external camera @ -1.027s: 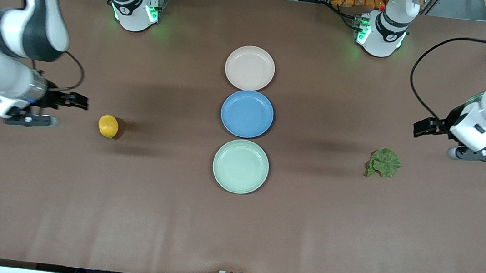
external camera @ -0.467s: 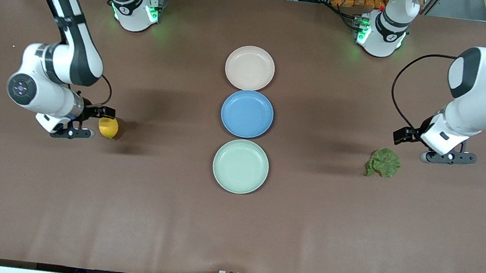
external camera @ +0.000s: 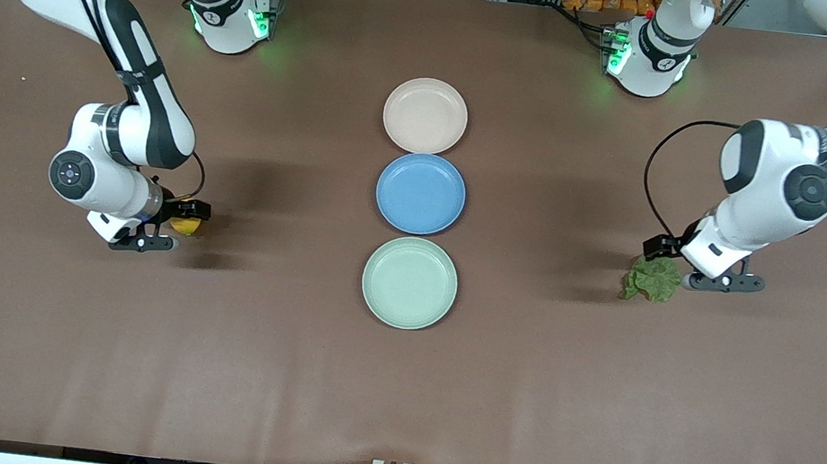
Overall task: Place lemon and lettuce in plates
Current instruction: 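Lower and close the right gripper on the lemon while the left gripper grasps lettuce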
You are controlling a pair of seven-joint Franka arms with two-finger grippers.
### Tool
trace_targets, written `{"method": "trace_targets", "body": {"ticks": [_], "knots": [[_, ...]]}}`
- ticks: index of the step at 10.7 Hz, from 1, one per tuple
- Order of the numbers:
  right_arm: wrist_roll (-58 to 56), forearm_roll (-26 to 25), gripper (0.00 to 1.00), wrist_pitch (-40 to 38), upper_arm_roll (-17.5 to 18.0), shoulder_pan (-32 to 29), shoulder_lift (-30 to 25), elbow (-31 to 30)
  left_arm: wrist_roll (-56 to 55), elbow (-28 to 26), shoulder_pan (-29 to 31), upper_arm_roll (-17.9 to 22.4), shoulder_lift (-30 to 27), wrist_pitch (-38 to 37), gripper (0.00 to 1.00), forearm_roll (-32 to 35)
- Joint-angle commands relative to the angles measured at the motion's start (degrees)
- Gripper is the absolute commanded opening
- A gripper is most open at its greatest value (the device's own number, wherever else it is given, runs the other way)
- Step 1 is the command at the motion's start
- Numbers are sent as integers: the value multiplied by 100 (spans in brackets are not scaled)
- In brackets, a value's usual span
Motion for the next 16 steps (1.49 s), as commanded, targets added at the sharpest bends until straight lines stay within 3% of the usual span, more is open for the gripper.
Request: {"method": "trace_targets", "body": {"ticks": [1, 2, 4, 5, 6, 7, 8, 12, 14, 16], "knots": [[-48, 31, 100, -23, -6, -15, 35, 58, -9, -205, 53, -34, 180, 424, 100, 436], [-49, 31, 100, -23, -6, -15, 53, 40, -17, -196, 53, -34, 259, 520, 100, 795], [-49, 22, 100, -75, -6, -15, 27, 5, -26, -169, 61, -26, 505, 739, 100, 825], [-49, 22, 78, -67, -15, -15, 35, 5, -44, -161, 105, -25, 610, 784, 98, 825], [-49, 13, 39, -58, -15, -15, 35, -30, -52, -169, 218, -34, 707, 915, 98, 834], [-49, 4, 14, -23, -15, -6, 35, -48, -44, -169, 228, -26, 830, 1012, 94, 834], [-49, -22, 0, -14, -15, -6, 44, -48, -44, -169, 289, -25, 944, 1117, 92, 860], [-40, -14, 0, -84, 2, -6, -87, -13, -52, -64, 316, -34, 1269, 1311, 83, 869], [-31, 4, 0, -137, 20, 29, -228, -57, -61, -55, 308, -25, 1376, 1470, 70, 869], [56, 48, 0, -382, 265, 99, -412, -57, -61, -20, 299, -25, 1428, 1479, 66, 869]]}}
